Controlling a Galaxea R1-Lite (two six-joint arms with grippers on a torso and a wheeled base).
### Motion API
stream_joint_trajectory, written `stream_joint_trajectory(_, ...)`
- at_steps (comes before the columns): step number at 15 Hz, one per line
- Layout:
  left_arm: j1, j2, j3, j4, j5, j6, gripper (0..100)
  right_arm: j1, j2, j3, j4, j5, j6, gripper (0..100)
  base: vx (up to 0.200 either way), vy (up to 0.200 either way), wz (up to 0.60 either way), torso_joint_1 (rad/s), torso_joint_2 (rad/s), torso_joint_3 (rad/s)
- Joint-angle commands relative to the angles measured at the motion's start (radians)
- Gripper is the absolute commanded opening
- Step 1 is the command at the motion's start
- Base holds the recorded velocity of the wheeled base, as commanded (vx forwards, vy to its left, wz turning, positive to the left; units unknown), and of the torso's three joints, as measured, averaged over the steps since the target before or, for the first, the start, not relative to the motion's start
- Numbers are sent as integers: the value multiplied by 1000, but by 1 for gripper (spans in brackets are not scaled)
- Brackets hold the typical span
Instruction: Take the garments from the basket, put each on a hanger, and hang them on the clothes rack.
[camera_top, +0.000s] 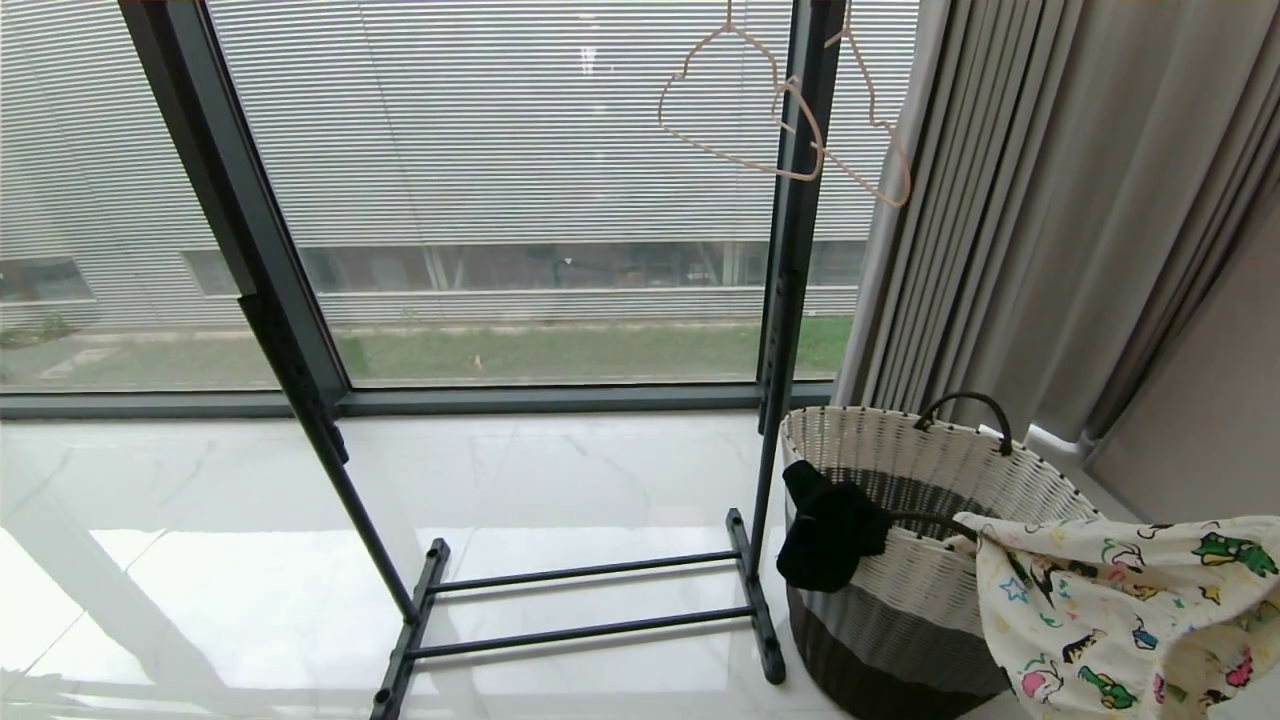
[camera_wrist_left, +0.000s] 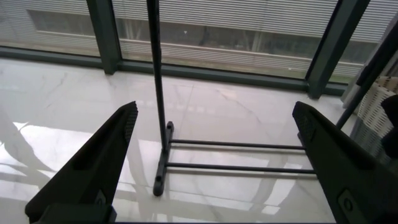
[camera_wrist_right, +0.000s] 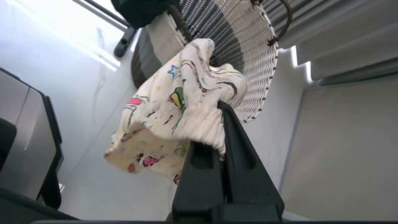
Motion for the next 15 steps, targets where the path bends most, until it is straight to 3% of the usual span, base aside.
stream_joint_trajectory(1,0,0,0,-1,1,-2,100,52,35,0,-33,1,3,0,0,0,0,0,0,0)
stream_joint_trajectory(7,0,0,0,-3,-38,35,100,135,107,3,-132,10,9,0,0,0,0,0,0,0)
stream_joint_trajectory(9,-1,9,-38,-32,-44,0,100,162,118,5,-136,59,36,0,0,0,0,0,0,0)
stream_joint_trajectory(10,-54,215,-222,-64,-53,-115,100,193,122,12,-143,78,52,0,0,0,0,0,0,0)
stream_joint_trajectory(11,-64,364,-330,-86,-53,-154,100,211,132,17,-157,78,61,0,0,0,0,0,0,0)
stream_joint_trajectory(12,-69,565,-465,-136,-53,-157,100,235,138,37,-189,78,69,0,0,0,0,0,0,0)
stream_joint_trajectory(13,-86,666,-520,-187,-81,-154,100,250,152,41,-218,78,70,0,0,0,0,0,0,0)
stream_joint_trajectory(15,-190,767,-532,-244,-274,-95,100,256,168,38,-238,78,70,0,0,0,0,0,0,0)
